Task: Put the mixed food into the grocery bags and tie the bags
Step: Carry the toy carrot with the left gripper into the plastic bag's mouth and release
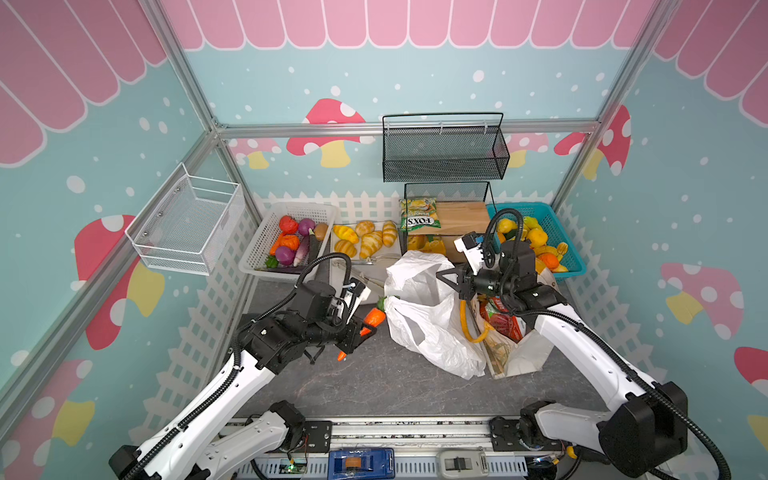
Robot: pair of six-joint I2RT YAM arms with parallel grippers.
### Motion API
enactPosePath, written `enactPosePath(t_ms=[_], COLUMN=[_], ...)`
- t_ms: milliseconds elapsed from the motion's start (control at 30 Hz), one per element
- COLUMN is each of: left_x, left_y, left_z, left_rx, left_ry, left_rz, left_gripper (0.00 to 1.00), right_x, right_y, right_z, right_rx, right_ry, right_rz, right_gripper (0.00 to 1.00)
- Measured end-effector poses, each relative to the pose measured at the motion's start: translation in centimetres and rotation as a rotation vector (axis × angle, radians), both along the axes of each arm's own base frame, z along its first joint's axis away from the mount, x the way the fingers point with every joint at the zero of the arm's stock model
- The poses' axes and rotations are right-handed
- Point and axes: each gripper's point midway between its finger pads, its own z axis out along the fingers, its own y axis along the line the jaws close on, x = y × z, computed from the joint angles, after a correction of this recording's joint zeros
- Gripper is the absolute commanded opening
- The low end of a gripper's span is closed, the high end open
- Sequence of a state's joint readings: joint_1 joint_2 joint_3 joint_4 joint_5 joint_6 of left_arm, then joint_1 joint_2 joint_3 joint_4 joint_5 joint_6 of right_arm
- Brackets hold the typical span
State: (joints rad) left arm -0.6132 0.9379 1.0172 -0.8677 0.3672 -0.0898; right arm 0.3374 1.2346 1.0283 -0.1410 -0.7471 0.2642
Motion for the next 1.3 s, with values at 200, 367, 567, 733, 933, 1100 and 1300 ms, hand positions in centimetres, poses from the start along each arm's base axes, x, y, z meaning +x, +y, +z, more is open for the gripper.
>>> enactPosePath(t_ms=[200, 367, 567, 733, 933, 1100, 1300], left_x=[-1.6, 0.2, 4.2, 6.3, 7.7, 8.1, 7.8], left_y=[-0.3, -1.9, -5.2, -8.4, -10.5, -10.5, -11.0], left_z=[-0.4, 0.7, 1.5, 0.1, -0.6, -1.0, -2.1], left_rx=[0.06, 0.076, 0.047, 0.001, -0.062, -0.093, -0.118], left_ry=[-0.008, -0.032, -0.027, 0.031, 0.105, 0.166, 0.231], left_rz=[-0.126, -0.161, -0.138, -0.08, 0.057, 0.176, 0.275], left_gripper=[0.22, 0.22, 0.23, 0.26, 0.29, 0.36, 0.44], right_x=[-0.5, -1.3, -2.0, -2.9, -2.1, -1.6, -1.6], right_y=[0.2, 0.4, 0.9, 1.6, 1.1, 0.3, 0.5], right_z=[0.8, 0.6, 0.6, -0.3, -1.0, -0.1, 0.6], right_rx=[-0.003, -0.002, 0.014, 0.041, 0.047, 0.078, 0.15], right_ry=[-0.007, 0.001, 0.003, 0.032, 0.065, 0.04, 0.041], right_rz=[0.032, 0.073, 0.112, 0.137, 0.05, -0.035, -0.044], right_gripper=[0.03, 0.03, 0.02, 0.02, 0.02, 0.02, 0.02])
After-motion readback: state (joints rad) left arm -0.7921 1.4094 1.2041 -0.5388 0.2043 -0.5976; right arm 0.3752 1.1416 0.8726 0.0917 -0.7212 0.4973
